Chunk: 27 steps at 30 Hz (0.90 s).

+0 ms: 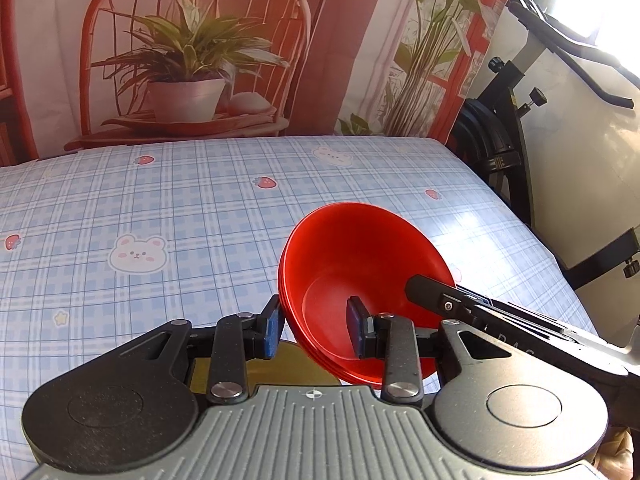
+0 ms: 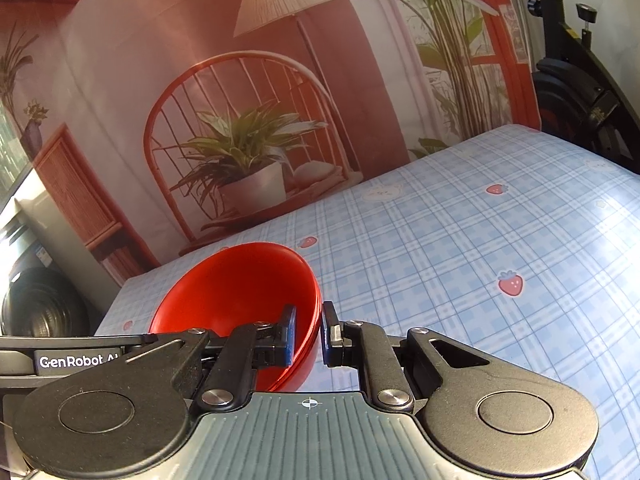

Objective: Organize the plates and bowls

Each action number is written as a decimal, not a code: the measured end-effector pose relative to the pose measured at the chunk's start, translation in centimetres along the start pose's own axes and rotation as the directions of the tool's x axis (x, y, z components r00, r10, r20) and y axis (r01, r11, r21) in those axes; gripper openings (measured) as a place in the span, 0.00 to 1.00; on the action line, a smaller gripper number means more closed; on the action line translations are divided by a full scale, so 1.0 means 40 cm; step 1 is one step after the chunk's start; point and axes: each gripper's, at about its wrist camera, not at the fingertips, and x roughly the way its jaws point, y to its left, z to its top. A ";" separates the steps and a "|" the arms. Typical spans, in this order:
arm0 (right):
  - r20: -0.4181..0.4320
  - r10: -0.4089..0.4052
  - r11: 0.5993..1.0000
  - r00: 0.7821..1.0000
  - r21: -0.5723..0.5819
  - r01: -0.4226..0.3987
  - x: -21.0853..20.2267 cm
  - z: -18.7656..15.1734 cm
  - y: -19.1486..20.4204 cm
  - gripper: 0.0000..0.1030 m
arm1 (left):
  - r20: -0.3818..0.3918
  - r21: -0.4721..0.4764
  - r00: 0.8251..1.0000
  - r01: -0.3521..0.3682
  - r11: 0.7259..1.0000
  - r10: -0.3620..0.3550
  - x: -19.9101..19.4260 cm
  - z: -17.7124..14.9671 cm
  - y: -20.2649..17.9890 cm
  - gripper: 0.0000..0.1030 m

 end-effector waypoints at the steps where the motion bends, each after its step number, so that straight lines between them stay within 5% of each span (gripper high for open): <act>1: -0.003 0.005 1.000 1.000 -0.011 -0.005 -0.003 -0.002 0.010 0.12 | 0.002 -0.004 1.000 -0.001 1.000 0.001 -0.006 -0.004 0.005 0.34; 27: -0.166 0.085 0.980 0.982 -0.167 -0.113 0.013 -0.140 0.169 0.13 | -0.001 -0.216 1.000 -0.030 0.976 0.030 -0.126 -0.189 0.168 0.34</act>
